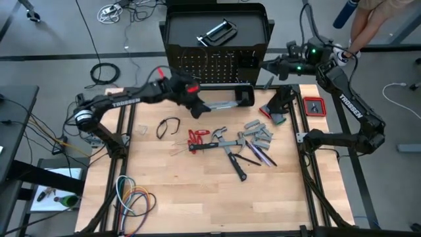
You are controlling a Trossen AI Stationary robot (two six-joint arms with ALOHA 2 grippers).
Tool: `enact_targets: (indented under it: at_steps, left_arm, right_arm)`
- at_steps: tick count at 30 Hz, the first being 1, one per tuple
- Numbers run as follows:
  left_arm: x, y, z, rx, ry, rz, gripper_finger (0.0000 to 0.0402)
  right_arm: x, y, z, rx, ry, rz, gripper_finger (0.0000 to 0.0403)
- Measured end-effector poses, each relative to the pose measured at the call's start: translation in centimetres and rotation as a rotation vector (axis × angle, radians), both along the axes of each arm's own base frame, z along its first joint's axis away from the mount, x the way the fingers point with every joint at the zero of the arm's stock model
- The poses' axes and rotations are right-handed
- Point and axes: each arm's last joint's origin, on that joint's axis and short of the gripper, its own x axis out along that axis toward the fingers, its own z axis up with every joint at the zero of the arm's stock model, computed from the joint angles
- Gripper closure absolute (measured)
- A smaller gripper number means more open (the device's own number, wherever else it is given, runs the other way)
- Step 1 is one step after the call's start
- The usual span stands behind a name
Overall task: Hang tools onto peg board
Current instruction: Remove the spirit level from the top of the peg board, then remove the clamp from the top of the peg board
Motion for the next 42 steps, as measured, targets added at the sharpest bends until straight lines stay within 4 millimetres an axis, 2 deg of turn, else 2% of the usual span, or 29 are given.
enact_targets:
  at_steps: [5,10,14,20,27,30,34,37,42]
  left_arm:
    - [-0.6,0.3,-4.4,0.101,0.046,0.131,0.0235]
    - [-1.6,-0.1,-8.0,0.129,0.093,0.142,0.02]
    - [-2.1,-0.5,-10.6,0.146,0.135,0.109,0.0196]
    - [-1.7,-0.7,-11.6,0.1,0.159,0.103,0.019]
    - [-1.8,-1.0,-11.7,-0.003,0.183,0.101,0.0133]
    - [-1.5,-0.8,-10.6,-0.049,0.193,0.079,0.0111]
    - [-0.3,0.0,-6.9,-0.082,0.147,0.046,0.0104]
    - [0.8,0.5,-3.0,-0.033,0.073,0.034,0.0114]
    - [2.5,0.2,5.3,0.173,-0.148,-0.056,0.0138]
  right_arm:
    - [0.6,0.5,0.1,0.035,-0.011,0.031,0.0277]
    - [0.9,0.9,0.2,0.055,-0.022,0.052,0.0277]
    - [1.2,1.3,0.2,0.055,-0.023,0.073,0.0278]
    - [1.5,1.5,0.5,0.051,-0.046,0.084,0.0279]
    - [1.6,1.5,0.7,0.034,-0.06,0.09,0.028]
    - [1.6,1.5,0.7,0.033,-0.06,0.09,0.028]
    - [1.6,1.5,0.7,0.013,-0.058,0.092,0.0281]
    - [1.6,1.5,0.7,-0.014,-0.052,0.092,0.0281]
    - [1.6,1.5,0.7,-0.048,-0.042,0.091,0.0281]
